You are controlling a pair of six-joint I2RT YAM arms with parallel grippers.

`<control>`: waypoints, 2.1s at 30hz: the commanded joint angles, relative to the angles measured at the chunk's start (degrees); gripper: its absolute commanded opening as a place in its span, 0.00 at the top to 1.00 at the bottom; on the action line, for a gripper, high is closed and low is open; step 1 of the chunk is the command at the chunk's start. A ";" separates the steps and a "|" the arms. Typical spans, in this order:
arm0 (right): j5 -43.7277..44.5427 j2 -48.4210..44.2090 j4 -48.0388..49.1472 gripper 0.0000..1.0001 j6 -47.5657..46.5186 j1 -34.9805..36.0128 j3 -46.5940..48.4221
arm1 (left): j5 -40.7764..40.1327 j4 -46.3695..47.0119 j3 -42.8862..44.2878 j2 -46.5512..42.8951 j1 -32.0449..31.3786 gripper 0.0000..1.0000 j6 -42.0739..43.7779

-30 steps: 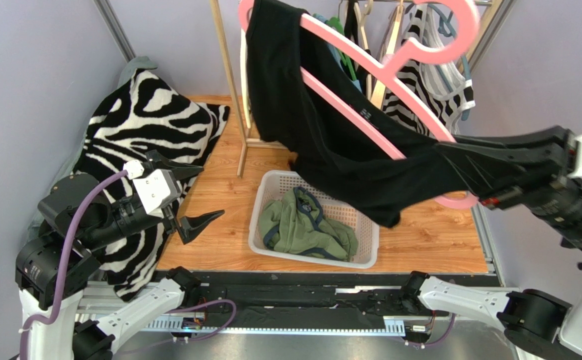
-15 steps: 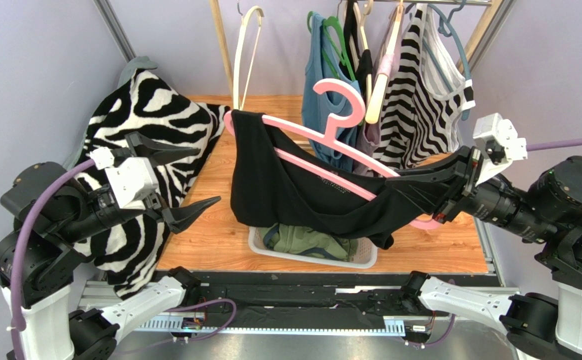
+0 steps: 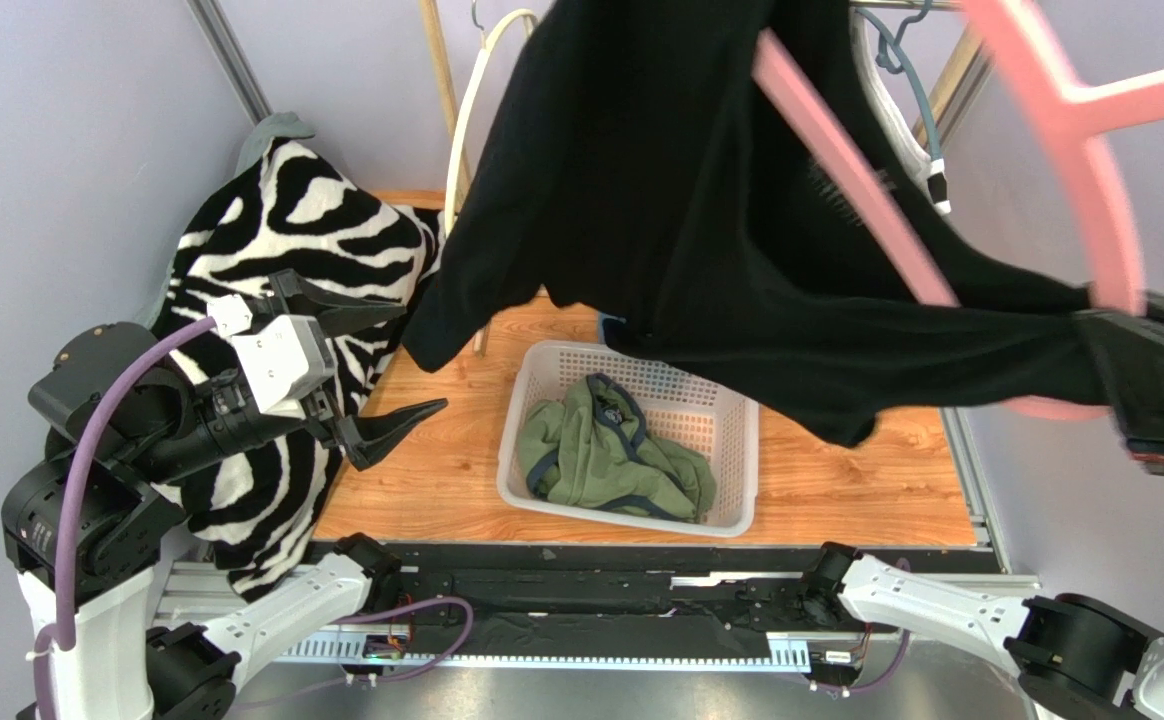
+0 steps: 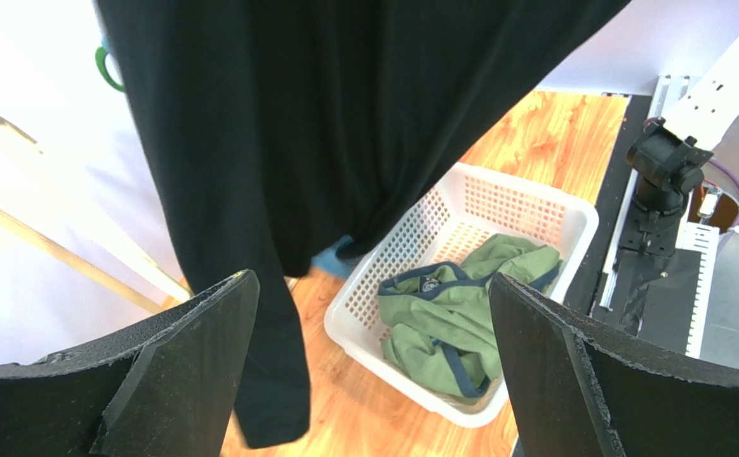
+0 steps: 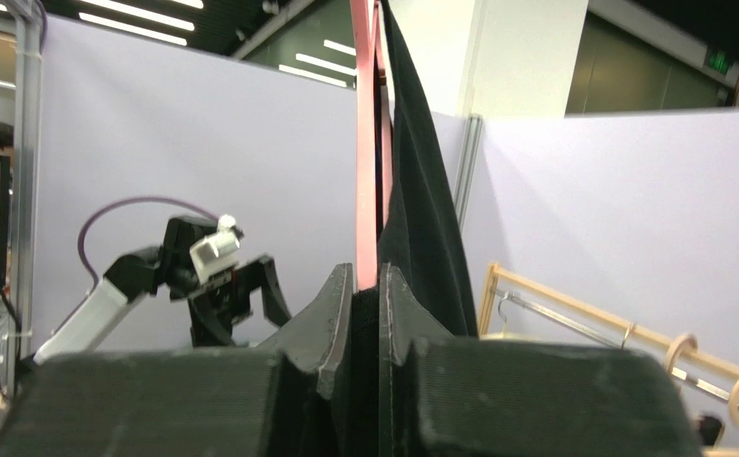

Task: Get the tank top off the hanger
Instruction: Place the tank top in the bin.

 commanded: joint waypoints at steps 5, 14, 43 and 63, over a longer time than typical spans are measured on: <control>2.42 4.95 3.94 1.00 -5.28 -0.27 4.42 | 1.66 0.98 -0.70 -1.03 0.99 0.01 -1.38; 5.50 8.11 0.87 1.00 -6.87 -0.27 6.44 | 2.28 1.06 -1.49 -2.26 1.34 0.01 -1.73; 20.98 7.59 -0.36 1.00 -16.54 -0.18 4.60 | 5.09 1.42 0.18 -0.68 2.31 0.01 -3.40; -2.55 -5.42 -13.99 1.00 -4.32 -0.18 -30.38 | 10.18 1.33 4.40 2.05 2.22 0.01 10.57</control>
